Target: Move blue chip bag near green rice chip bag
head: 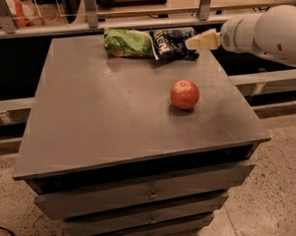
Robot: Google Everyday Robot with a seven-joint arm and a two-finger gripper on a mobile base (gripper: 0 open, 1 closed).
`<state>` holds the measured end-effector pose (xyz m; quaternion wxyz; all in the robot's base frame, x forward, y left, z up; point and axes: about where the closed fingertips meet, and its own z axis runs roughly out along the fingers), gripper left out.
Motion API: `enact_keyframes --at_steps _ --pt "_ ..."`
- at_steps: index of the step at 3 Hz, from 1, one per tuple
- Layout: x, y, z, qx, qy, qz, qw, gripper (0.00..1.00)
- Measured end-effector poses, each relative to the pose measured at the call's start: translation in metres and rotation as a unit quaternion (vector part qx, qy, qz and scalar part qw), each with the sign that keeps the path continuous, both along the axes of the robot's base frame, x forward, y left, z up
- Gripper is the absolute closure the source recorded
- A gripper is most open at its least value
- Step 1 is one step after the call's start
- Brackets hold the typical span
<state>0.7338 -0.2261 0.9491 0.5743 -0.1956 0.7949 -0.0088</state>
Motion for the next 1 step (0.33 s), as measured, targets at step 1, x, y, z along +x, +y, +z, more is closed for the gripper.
enact_keyframes --at_steps 1 --pt "-0.0015 -0.0112 0.0008 -0.004 0.0 -0.009 0.9999 0.0"
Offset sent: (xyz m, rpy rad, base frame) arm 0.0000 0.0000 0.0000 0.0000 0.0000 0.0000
